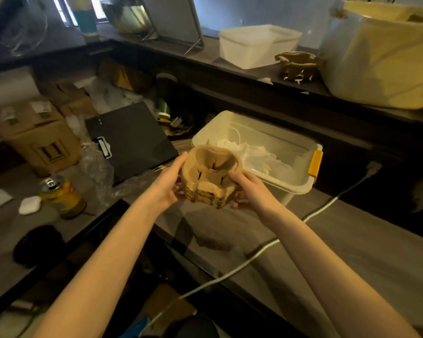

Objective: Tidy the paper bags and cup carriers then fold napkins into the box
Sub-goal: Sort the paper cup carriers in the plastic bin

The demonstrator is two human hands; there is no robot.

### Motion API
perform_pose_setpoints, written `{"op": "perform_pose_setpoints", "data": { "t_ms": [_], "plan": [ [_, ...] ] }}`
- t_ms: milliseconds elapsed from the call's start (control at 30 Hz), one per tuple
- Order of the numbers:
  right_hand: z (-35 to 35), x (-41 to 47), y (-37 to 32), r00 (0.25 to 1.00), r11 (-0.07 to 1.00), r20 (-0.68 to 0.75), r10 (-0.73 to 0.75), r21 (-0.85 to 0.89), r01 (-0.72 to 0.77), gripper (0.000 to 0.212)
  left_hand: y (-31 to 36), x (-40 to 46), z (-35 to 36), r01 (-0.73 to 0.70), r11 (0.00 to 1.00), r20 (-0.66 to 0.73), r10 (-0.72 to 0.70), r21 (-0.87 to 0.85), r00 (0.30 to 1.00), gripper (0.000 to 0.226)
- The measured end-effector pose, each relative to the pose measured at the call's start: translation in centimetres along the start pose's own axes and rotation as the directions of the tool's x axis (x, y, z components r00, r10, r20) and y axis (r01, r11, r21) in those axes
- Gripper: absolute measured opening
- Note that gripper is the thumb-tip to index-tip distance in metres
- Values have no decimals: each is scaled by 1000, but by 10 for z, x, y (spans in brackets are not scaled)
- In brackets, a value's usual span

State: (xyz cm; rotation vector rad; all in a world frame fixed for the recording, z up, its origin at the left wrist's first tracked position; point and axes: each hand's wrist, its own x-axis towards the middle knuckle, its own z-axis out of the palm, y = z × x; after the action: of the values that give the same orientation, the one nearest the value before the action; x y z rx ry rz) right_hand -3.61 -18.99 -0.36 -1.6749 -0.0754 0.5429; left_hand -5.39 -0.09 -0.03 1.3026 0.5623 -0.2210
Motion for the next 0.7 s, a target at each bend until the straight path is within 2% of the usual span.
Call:
{"op": "perform_pose_setpoints", "data": {
  "t_ms": [100, 200, 267, 367, 600, 700],
  "plan": [
    [2, -2, 25, 996, 996, 9, 90, -1, -90, 50, -17, -2, -4, 64, 992, -45, -59, 105, 997, 36],
    [1, 1, 48, 986, 986, -5, 165, -8, -165, 55, -35, 5, -3, 122, 986, -80, -114, 116, 990, 31],
    [-1, 4, 62, 978, 978, -25, 207, 8, -207, 50, -46, 13, -1, 148, 983, -85, -139, 112, 987, 30],
    [-4, 9, 77, 964, 965, -49, 260, 48, -258, 40, -60, 25, 2, 166, 978, -89, -155, 127, 984, 41],
    [-3, 15, 93, 949, 955, -105, 298, 15, -298, 39, -79, 38, 13, 203, 972, -121, -188, 121, 975, 70],
    [-2, 12, 86, 950, 944, -124, 287, -134, -303, 37, -81, 40, 10, 174, 961, -99, -155, 217, 983, 67]
  ]
}}
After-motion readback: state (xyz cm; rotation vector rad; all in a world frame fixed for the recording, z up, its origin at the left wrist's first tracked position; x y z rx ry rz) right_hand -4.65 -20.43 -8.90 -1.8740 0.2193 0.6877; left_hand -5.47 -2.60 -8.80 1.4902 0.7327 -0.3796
